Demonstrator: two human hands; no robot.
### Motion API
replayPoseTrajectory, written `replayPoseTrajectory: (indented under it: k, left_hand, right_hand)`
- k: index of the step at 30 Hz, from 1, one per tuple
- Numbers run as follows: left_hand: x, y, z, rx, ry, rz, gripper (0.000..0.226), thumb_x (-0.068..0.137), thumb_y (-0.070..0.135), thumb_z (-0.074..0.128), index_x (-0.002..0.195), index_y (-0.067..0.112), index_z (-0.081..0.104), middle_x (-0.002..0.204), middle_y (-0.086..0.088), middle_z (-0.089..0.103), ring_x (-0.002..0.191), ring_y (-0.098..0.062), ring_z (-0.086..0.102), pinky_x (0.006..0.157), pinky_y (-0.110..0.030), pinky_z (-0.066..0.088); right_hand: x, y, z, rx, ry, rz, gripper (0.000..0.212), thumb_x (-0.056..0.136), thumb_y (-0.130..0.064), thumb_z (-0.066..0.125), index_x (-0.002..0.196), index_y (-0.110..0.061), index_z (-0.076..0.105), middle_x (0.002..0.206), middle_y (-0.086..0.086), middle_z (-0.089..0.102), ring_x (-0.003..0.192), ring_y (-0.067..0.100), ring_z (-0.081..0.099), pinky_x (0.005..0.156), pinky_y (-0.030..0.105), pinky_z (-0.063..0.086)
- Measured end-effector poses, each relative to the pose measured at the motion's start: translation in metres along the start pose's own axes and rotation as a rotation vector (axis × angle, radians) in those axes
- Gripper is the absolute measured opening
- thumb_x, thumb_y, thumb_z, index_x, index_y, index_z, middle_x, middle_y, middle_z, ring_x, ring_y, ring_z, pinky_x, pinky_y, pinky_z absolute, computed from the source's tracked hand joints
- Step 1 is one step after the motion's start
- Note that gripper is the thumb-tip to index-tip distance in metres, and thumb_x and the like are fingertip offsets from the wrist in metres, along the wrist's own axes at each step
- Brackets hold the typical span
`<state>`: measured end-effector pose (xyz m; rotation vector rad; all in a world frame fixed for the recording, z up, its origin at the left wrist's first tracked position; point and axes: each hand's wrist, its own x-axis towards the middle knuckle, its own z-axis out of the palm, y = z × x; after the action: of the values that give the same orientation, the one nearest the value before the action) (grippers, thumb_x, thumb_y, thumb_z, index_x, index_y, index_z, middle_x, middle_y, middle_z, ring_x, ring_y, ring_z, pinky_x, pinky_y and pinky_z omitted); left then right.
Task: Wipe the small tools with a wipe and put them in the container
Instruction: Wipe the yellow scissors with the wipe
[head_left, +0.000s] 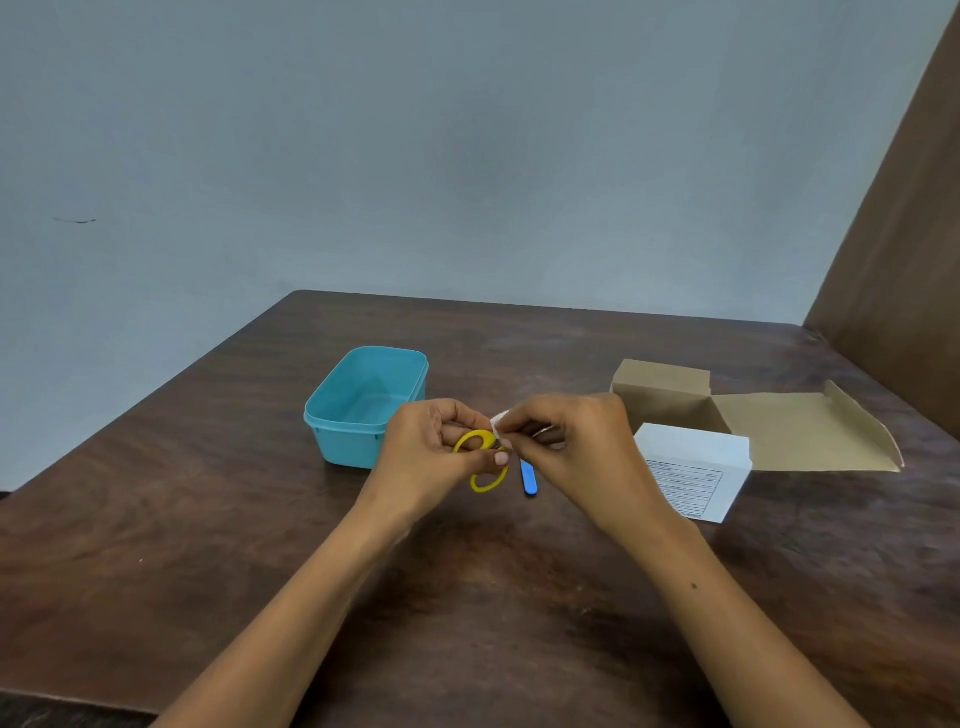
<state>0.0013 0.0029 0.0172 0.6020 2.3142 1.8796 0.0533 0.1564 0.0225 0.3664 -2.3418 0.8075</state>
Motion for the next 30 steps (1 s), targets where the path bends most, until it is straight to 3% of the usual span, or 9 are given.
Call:
replayPoseTrajectory:
  k: [6, 12, 18, 24, 30]
  left_hand:
    - [-0.003, 0.004, 0.001, -0.039, -0.032, -0.022, 0.026, 0.066, 0.003, 0.082, 0.088, 0.001, 0.069, 0.074, -0.013, 0.074, 0.064, -0.015, 0.072, 0.063, -0.023, 0.057]
    - [-0.003, 0.004, 0.0, -0.053, -0.035, -0.032, 0.02, 0.068, 0.003, 0.08, 0.085, 0.003, 0.07, 0.076, -0.012, 0.075, 0.07, -0.022, 0.073, 0.065, -0.024, 0.058]
    - [-0.004, 0.008, 0.001, -0.108, -0.037, -0.068, 0.021, 0.069, 0.003, 0.08, 0.087, 0.002, 0.07, 0.077, -0.014, 0.075, 0.067, -0.019, 0.072, 0.059, -0.019, 0.054]
    - [-0.006, 0.009, 0.0, -0.104, -0.022, -0.027, 0.017, 0.068, 0.0, 0.08, 0.081, 0.006, 0.071, 0.07, -0.006, 0.075, 0.063, -0.013, 0.071, 0.057, -0.017, 0.053]
    - [-0.006, 0.013, -0.001, -0.115, -0.038, -0.063, 0.017, 0.069, -0.002, 0.078, 0.084, 0.003, 0.071, 0.074, -0.015, 0.074, 0.06, -0.015, 0.071, 0.054, -0.016, 0.052]
  right_hand:
    - [0.001, 0.0, -0.006, -0.034, 0.144, 0.029, 0.009, 0.075, -0.005, 0.074, 0.078, -0.013, 0.073, 0.075, -0.004, 0.073, 0.068, 0.005, 0.066, 0.065, 0.016, 0.053]
    - [0.0, -0.002, -0.007, 0.003, 0.036, 0.003, 0.011, 0.074, -0.004, 0.075, 0.08, -0.012, 0.074, 0.075, -0.003, 0.073, 0.077, 0.004, 0.064, 0.068, 0.009, 0.051]
    - [0.001, 0.002, -0.008, -0.022, 0.184, 0.09, 0.008, 0.076, -0.005, 0.074, 0.08, -0.012, 0.073, 0.076, -0.002, 0.073, 0.07, 0.007, 0.067, 0.067, 0.023, 0.056]
    - [0.0, -0.004, -0.003, 0.017, 0.037, 0.017, 0.011, 0.076, -0.007, 0.075, 0.084, -0.013, 0.073, 0.079, -0.004, 0.073, 0.078, 0.003, 0.065, 0.069, 0.011, 0.052]
    - [0.002, 0.003, -0.011, -0.005, 0.207, 0.127, 0.007, 0.077, -0.002, 0.072, 0.079, -0.009, 0.071, 0.076, -0.001, 0.072, 0.07, 0.007, 0.066, 0.066, 0.02, 0.054]
